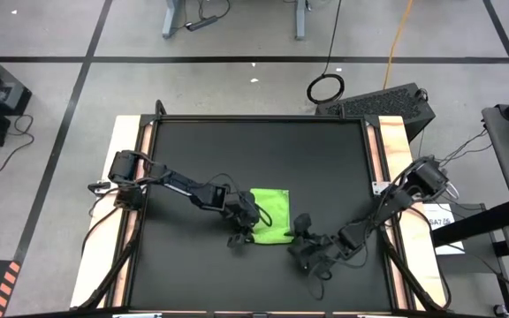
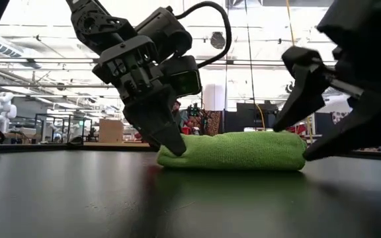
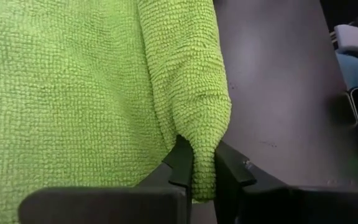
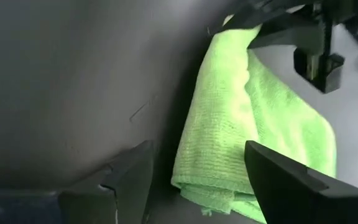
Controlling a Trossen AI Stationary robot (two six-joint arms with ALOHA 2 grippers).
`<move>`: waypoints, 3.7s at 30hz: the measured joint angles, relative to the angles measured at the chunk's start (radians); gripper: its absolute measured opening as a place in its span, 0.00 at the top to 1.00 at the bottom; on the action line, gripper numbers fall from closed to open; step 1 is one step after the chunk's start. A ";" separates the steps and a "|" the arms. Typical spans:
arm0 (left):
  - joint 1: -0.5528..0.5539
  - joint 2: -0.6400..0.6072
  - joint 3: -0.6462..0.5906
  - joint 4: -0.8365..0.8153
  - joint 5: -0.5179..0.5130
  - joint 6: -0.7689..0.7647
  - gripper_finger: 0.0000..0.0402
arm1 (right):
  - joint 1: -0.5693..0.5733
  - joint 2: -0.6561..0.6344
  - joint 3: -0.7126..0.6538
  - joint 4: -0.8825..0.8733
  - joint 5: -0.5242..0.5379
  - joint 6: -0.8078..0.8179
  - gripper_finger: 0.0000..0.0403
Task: Roll towel
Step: Roll the green towel on the table
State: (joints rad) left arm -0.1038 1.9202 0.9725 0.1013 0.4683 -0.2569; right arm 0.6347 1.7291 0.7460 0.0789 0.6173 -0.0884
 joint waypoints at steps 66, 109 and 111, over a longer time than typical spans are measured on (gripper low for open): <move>-0.405 -0.219 0.002 -0.085 -0.941 0.662 0.53 | -0.368 -0.034 -0.003 -0.093 -0.915 0.538 0.97; -0.216 0.067 0.004 0.129 -0.662 0.780 0.84 | -0.371 -0.036 -0.001 -0.029 -0.960 0.589 0.95; -0.201 0.066 0.004 0.128 -0.612 0.779 0.91 | -0.365 -0.047 -0.001 -0.039 -0.958 0.597 0.92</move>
State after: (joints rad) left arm -0.3046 1.9865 0.9763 0.2294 -0.1440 0.5223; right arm 0.2694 1.6820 0.7448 0.0394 -0.3412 0.5081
